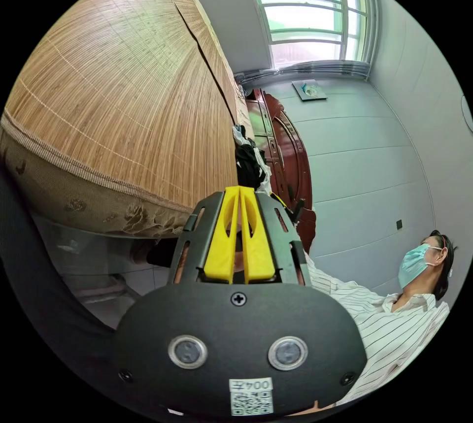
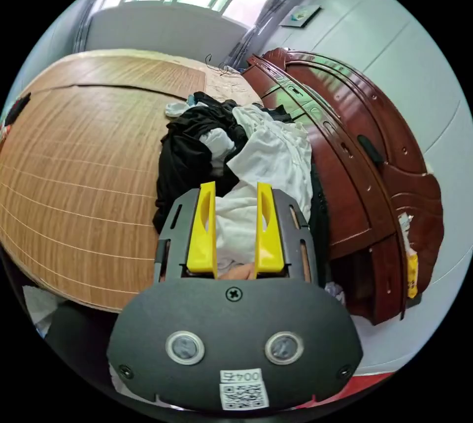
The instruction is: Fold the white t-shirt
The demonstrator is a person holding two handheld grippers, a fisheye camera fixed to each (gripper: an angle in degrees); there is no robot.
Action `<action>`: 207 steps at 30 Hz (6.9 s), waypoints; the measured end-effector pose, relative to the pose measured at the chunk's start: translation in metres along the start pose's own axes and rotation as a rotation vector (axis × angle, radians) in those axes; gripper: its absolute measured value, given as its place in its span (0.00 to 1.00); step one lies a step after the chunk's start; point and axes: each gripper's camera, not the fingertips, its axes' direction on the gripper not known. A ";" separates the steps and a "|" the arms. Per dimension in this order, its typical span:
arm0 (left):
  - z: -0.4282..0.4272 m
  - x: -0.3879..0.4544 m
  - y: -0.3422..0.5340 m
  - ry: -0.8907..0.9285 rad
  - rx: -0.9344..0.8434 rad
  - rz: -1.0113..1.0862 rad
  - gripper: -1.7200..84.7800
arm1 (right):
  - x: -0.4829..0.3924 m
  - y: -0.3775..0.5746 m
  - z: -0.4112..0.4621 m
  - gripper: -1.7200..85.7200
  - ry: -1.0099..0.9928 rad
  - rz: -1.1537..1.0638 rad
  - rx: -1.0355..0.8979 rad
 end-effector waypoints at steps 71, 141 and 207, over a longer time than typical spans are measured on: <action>-0.067 -0.221 -0.025 -0.026 0.062 0.152 0.02 | -0.369 -0.130 -0.126 0.03 -0.210 -0.625 -0.082; 0.557 0.035 0.105 -0.455 -0.016 0.869 0.02 | 0.223 -0.128 -0.347 0.01 -0.540 0.451 0.337; 0.248 -0.080 -0.317 -0.506 0.085 0.215 0.16 | -0.119 -0.374 0.000 0.07 -0.562 0.103 -0.022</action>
